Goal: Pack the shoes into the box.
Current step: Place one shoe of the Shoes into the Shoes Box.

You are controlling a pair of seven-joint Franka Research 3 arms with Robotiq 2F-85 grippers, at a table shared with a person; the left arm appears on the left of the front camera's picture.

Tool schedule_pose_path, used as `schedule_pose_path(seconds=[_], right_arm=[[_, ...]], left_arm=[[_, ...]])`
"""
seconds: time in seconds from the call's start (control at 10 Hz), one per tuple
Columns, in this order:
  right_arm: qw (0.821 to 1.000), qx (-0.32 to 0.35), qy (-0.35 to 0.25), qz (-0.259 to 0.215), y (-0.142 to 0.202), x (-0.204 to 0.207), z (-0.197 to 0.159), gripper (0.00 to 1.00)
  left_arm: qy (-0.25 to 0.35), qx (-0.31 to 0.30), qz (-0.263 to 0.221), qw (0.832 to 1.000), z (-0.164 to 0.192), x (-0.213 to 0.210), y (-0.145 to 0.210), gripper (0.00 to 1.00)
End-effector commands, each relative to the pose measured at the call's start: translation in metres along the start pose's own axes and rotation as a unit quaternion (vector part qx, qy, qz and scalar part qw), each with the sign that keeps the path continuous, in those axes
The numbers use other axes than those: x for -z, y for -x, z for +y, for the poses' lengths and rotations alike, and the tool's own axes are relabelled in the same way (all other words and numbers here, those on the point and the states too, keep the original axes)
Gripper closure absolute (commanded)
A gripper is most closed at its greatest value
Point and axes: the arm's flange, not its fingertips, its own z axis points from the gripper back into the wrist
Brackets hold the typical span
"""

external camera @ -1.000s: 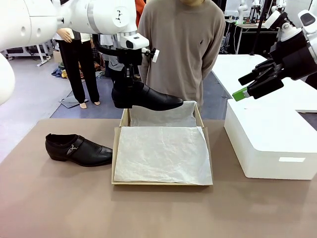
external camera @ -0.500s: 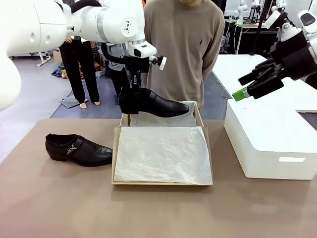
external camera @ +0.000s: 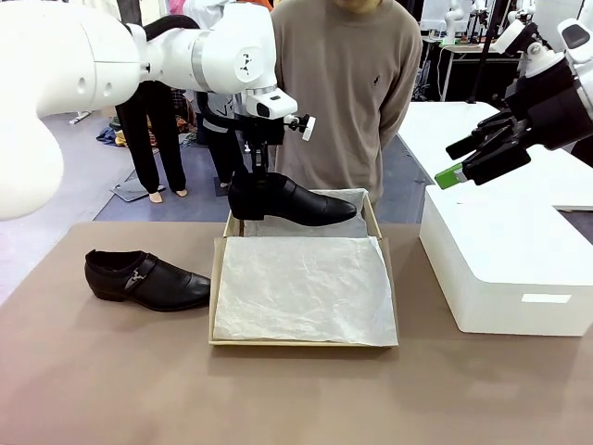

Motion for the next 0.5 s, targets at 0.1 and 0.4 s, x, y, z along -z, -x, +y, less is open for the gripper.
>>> schedule_pose_path(seconds=[0.1, 0.4], right_arm=[[1.0, -0.005, -0.006, -0.01, -0.001, 0.0, -0.001, 0.0], [1.0, -0.005, -0.006, -0.01, -0.001, 0.0, -0.001, 0.0]], left_arm=[[-0.008, -0.008, 0.011, 1.0, 0.02, 0.001, -0.016, 1.0], [0.003, 0.001, 0.011, 1.0, 0.025, 0.012, -0.021, 1.0]])
